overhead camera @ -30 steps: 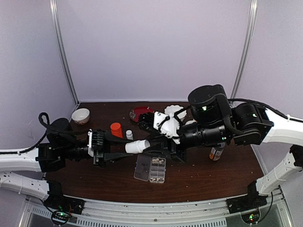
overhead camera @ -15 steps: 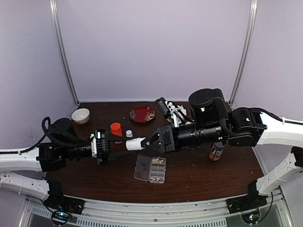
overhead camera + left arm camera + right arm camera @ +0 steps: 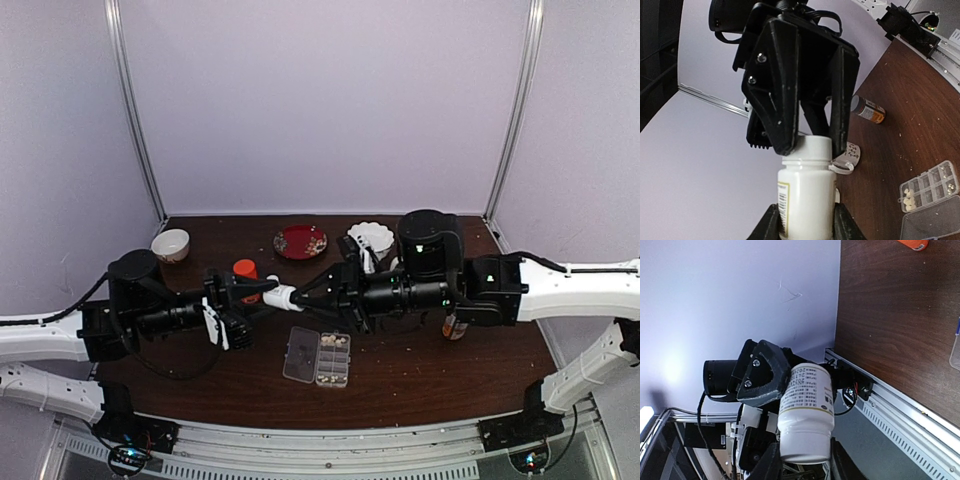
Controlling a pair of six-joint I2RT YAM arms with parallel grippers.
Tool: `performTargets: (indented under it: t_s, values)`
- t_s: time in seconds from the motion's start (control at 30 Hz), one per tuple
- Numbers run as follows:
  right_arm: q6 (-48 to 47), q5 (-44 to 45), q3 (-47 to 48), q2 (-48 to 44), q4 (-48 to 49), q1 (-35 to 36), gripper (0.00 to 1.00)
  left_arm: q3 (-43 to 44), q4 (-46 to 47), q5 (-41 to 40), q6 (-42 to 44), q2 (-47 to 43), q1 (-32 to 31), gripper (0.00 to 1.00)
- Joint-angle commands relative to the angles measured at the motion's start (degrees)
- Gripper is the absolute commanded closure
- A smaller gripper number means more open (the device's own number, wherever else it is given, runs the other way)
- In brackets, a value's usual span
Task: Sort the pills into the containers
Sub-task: Screw the lid of the pill bottle onto the pill bottle, then pass from the left arm to the right
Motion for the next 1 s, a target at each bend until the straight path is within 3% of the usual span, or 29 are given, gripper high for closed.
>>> performTargets:
  t_s: [0.0, 0.07, 0.1, 0.37, 0.47, 0.53, 0.57, 0.7, 0.77, 0.87, 0.97]
  values:
    - [5.37, -6.48, -0.40, -0.32, 18.73, 0.95, 0.49, 0.71, 5.17, 2.26, 4.09, 2.30, -1.67, 1.00]
    - [0.00, -5.90, -1.30, -2.33, 14.42, 0.48, 0.24, 0.23, 6.08, 2.31, -0.53, 1.71, -1.66, 1.00]
    - [-3.52, -5.79, -1.55, -3.30, 11.51, 0.13, 0.21, -0.03, 6.80, 2.29, -2.64, 1.23, -1.63, 1.00]
    - [-48.66, 0.91, 3.95, -8.05, -20.23, -1.02, 0.14, -1.14, 7.53, 5.11, -16.23, -3.15, -1.68, 1.00]
    - [-68.36, 9.56, 6.96, -8.30, -28.30, 0.75, 0.14, -0.30, 6.35, 7.66, -23.57, -3.55, -1.63, 1.00]
    - [-79.57, 18.41, 9.96, -7.14, -32.82, 2.66, 0.01, 0.30, 6.51, 9.28, -28.57, -3.15, -1.69, 1.00]
    - [-83.80, 24.08, 10.91, -6.68, -33.66, 3.49, 0.00, 0.81, 6.40, 9.87, -31.59, -2.71, -1.66, 1.00]
    - [-85.61, 32.29, 15.22, -5.34, -33.05, 4.27, 0.00, 2.62, 5.82, 11.35, -41.31, -0.66, -1.65, 1.00]
    - [-86.46, 28.76, 15.96, -5.76, -33.05, 4.01, 0.00, 3.31, 5.34, 11.76, -43.79, -0.04, -1.69, 1.00]
    - [-91.07, 16.63, 11.22, -8.46, -28.19, 3.92, 0.00, 3.45, 5.56, 11.83, -46.00, 0.18, -1.67, 1.00]
    - [-96.57, 12.88, 10.34, -8.75, -27.84, 4.21, 0.01, 3.06, 6.61, 11.78, -47.32, 0.13, -1.64, 1.00]
